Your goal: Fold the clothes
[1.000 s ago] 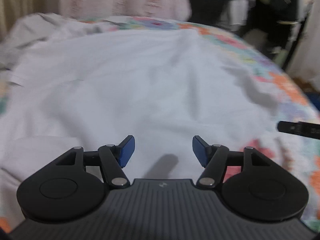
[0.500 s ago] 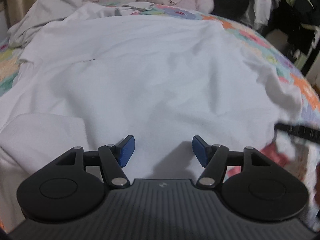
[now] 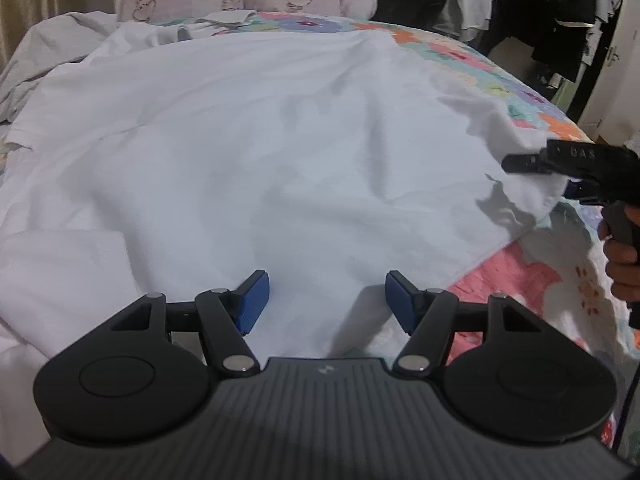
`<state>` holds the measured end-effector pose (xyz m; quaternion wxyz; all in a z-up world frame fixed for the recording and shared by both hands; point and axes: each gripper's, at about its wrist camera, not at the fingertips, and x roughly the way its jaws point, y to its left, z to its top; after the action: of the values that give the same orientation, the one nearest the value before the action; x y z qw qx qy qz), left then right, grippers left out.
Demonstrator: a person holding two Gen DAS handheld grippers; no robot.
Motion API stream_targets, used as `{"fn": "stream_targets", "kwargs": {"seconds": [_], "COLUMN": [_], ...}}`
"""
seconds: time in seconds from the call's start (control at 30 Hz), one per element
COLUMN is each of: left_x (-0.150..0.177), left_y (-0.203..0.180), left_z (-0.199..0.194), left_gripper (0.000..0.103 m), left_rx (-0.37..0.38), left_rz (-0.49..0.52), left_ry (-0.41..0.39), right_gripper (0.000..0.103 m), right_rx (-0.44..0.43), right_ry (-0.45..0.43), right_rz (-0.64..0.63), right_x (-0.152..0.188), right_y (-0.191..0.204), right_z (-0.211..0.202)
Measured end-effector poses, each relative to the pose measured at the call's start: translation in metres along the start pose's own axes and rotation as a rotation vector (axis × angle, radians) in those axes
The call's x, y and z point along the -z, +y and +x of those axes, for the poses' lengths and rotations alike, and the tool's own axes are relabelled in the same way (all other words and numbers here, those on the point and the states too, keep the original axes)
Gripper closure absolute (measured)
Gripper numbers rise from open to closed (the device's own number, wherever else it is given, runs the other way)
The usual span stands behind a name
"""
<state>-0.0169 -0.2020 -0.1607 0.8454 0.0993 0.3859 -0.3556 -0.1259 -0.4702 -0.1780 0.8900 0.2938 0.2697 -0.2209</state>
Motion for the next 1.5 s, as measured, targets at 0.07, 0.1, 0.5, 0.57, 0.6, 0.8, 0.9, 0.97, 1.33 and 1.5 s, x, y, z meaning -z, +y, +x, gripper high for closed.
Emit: {"fn": "stream_targets", "kwargs": {"seconds": [0.07, 0.1, 0.5, 0.57, 0.6, 0.8, 0.9, 0.97, 1.33, 1.5], "left_x": [0.000, 0.001, -0.005, -0.008, -0.009, -0.003, -0.004, -0.005, -0.007, -0.014], "left_y": [0.000, 0.000, 0.005, 0.009, 0.011, 0.008, 0.005, 0.008, 0.031, 0.056], "left_z": [0.001, 0.001, -0.002, -0.008, -0.010, -0.006, -0.009, -0.010, -0.022, -0.052], "left_gripper": [0.039, 0.039, 0.040, 0.040, 0.040, 0.038, 0.038, 0.038, 0.039, 0.038], "left_rx": [0.003, 0.004, 0.036, 0.080, 0.103, 0.103, 0.095, 0.095, 0.081, 0.000], "left_rz": [0.002, 0.002, -0.016, -0.051, -0.068, -0.050, -0.031, -0.035, -0.122, -0.184], "left_ry": [0.001, 0.002, 0.019, 0.030, 0.043, 0.090, 0.086, 0.081, 0.062, 0.045], "right_gripper": [0.024, 0.024, 0.097, 0.097, 0.098, 0.100, 0.101, 0.101, 0.103, 0.103], "right_rx": [0.040, 0.057, 0.175, 0.225, 0.247, 0.374, 0.384, 0.366, 0.351, 0.420], "right_ry": [-0.031, -0.046, -0.131, -0.220, -0.258, -0.123, -0.118, -0.117, -0.129, -0.046], "right_rz": [0.040, 0.065, -0.213, -0.277, -0.286, -0.284, -0.323, -0.304, -0.300, -0.283], "right_x": [0.000, 0.000, -0.025, -0.023, -0.022, -0.002, 0.006, 0.002, -0.015, -0.004], "right_y": [-0.006, -0.010, 0.014, 0.026, 0.027, -0.008, -0.008, -0.011, -0.015, -0.025], "right_z": [-0.003, -0.005, -0.012, -0.038, -0.050, -0.017, -0.016, -0.020, -0.050, -0.022]}}
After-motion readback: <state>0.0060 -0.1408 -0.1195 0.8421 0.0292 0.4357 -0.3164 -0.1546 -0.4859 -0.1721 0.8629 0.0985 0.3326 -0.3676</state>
